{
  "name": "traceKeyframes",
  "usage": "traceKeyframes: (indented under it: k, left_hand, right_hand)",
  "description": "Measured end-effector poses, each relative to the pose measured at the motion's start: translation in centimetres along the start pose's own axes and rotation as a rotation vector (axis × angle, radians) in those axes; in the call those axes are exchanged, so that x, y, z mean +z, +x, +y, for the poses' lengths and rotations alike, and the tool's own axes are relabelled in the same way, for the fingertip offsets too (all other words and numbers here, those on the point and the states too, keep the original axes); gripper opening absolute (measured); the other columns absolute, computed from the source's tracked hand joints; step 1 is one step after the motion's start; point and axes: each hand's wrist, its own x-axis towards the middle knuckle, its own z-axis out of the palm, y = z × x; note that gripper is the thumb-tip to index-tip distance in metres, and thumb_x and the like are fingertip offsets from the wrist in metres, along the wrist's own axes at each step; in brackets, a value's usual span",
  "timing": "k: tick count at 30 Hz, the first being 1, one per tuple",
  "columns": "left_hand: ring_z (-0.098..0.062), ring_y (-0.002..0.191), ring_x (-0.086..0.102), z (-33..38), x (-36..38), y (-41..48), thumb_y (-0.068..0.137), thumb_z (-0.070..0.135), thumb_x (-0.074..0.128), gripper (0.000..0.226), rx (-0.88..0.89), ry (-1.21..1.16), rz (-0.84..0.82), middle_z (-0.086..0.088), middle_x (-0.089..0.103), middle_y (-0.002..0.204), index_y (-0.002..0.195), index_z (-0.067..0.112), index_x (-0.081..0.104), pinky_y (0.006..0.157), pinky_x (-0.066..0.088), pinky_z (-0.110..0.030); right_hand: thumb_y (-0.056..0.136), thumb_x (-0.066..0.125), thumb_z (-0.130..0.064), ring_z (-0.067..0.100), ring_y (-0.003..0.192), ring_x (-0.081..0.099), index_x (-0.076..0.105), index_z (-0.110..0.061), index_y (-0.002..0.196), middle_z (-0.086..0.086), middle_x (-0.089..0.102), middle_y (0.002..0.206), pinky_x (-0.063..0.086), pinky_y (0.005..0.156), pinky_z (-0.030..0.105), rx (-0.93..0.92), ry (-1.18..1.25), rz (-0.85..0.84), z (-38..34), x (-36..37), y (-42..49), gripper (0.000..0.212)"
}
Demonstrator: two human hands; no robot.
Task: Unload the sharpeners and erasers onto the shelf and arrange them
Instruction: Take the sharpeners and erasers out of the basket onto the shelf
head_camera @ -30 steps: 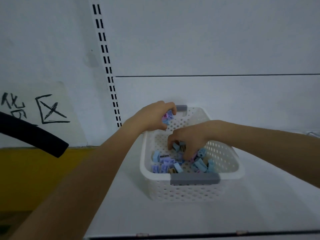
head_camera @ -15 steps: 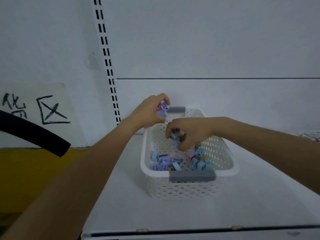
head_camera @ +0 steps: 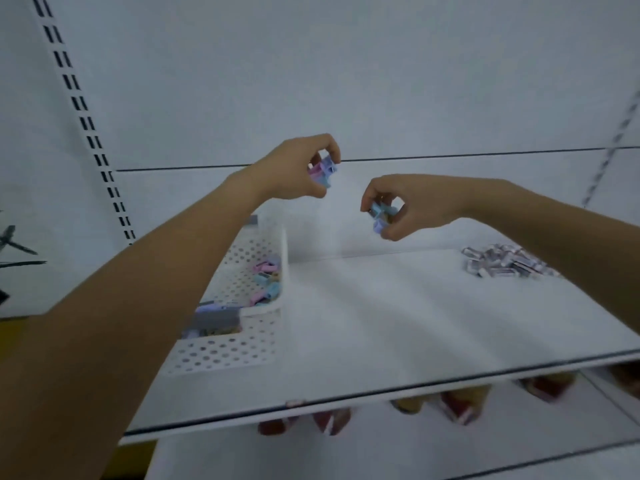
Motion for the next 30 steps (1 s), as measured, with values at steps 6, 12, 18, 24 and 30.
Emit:
traceKeyframes:
  k: [6,12,18,24,30]
  left_hand:
    - [-0.006,0.069,0.045,11.9,8.3,4.6,0.074,0.008,0.067,0.035,0.12,-0.032,-0.116,0.002,0.053,0.097,0.101,0.026,0.053,0.057,0.038,-0.016]
    - [-0.005,0.06,0.042,22.7,17.0,9.6,0.076,0.002,0.063,0.032,0.225,-0.065,-0.205,0.011,0.044,0.07,0.102,0.02,0.058,0.054,0.032,-0.016]
    - [-0.013,0.068,0.044,30.0,25.0,15.2,0.078,0.006,0.066,0.031,0.298,-0.087,-0.327,0.004,0.048,0.08,0.103,0.02,0.058,0.057,0.034,-0.02]
    - [-0.007,0.062,0.042,34.6,31.4,21.1,0.078,0.005,0.063,0.03,0.34,-0.087,-0.403,0.006,0.047,0.074,0.098,0.026,0.055,0.056,0.033,-0.019]
    - [-0.008,0.066,0.043,39.4,37.3,28.4,0.079,0.007,0.064,0.031,0.386,-0.141,-0.454,0.008,0.044,0.076,0.1,0.026,0.053,0.057,0.034,-0.019]
  right_hand:
    - [0.077,0.068,-0.024,0.005,0.087,0.054,0.05,-0.027,0.106,-0.014,0.049,0.097,0.044,0.082,0.022,0.154,-0.053,-0.002,10.3,-1.7,-10.9,0.035]
    - [0.078,0.069,-0.028,0.024,0.1,0.053,0.047,-0.028,0.105,0.002,0.053,0.111,0.045,0.091,0.039,0.355,-0.043,0.024,19.9,-2.5,-22.1,0.034]
    - [0.08,0.066,-0.03,0.022,0.106,0.052,0.048,-0.025,0.113,0.0,0.05,0.114,0.044,0.094,0.037,0.58,0.013,0.081,27.9,-2.9,-30.1,0.038]
    - [0.079,0.066,-0.03,0.023,0.099,0.053,0.047,-0.031,0.109,0.0,0.05,0.11,0.044,0.087,0.033,0.679,0.031,0.1,35.0,-4.0,-34.3,0.035]
    - [0.078,0.067,-0.026,0.028,0.101,0.054,0.049,-0.027,0.108,0.004,0.054,0.11,0.045,0.091,0.041,0.75,0.048,0.182,42.3,-6.9,-36.9,0.034]
